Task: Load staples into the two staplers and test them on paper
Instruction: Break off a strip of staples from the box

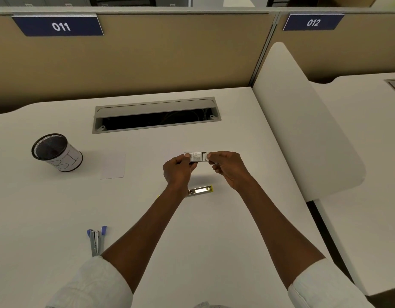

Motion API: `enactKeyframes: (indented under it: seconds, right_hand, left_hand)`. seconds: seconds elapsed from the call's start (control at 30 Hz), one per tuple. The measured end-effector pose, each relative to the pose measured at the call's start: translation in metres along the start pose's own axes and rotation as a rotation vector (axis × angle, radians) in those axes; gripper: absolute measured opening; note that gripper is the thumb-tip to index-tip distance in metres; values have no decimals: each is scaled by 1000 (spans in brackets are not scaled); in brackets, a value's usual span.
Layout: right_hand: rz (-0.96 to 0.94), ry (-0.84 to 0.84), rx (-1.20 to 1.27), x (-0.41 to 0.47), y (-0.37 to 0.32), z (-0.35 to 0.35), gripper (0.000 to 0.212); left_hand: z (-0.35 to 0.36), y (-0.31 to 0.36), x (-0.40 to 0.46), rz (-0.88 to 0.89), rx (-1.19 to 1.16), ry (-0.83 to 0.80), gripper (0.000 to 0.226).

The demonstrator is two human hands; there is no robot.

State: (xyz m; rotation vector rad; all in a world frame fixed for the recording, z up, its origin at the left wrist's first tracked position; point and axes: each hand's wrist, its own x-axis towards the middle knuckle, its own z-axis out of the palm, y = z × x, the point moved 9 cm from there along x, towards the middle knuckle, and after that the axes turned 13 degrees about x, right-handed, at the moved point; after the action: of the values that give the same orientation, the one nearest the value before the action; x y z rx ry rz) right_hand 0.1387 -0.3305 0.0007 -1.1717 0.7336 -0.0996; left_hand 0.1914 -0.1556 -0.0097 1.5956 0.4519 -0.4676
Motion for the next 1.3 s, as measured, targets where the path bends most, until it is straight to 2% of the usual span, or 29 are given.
enactKeyframes:
  seconds: [0.13,0.4,0.67,0.77,0.83,0.9,0.97,1.1,1.17,1.3]
  right_hand:
    - [-42,49,-49,2,-3,-2,10]
    - [-148,83,-127,4,-10,-1,20]
    - [-194,100,-417,10,-12,13,26]
    - [-241,48,-540,12,-18,24,28]
    - [-287,-13,-632,14,-22,31,22]
    - [-287,-48,-695,19,-19,33,34]
    - [-270,-21,-728,25,-16,31,46]
    - [-321,72,-765,35,-17,29,44]
    - [-316,109,-775,42,-15,28,47]
    - [-287,210,-828,65,-17,20,58]
  left_hand:
    - [2,-1,0,-44,-68,-13,28]
    - [14,5,-2,22,-32,-83,27]
    - [24,1,2,-23,-44,-52,25]
    - [30,-2,6,-91,-89,-82,22]
    - [33,-3,10,-145,-130,-93,16]
    - [35,-4,14,-181,-130,-97,11]
    - [39,-5,17,-188,-110,-116,14]
    - [45,-5,23,-177,-74,-123,10]
    - [44,-2,28,-153,-36,-105,6]
    - [33,3,42,-67,98,-22,13]
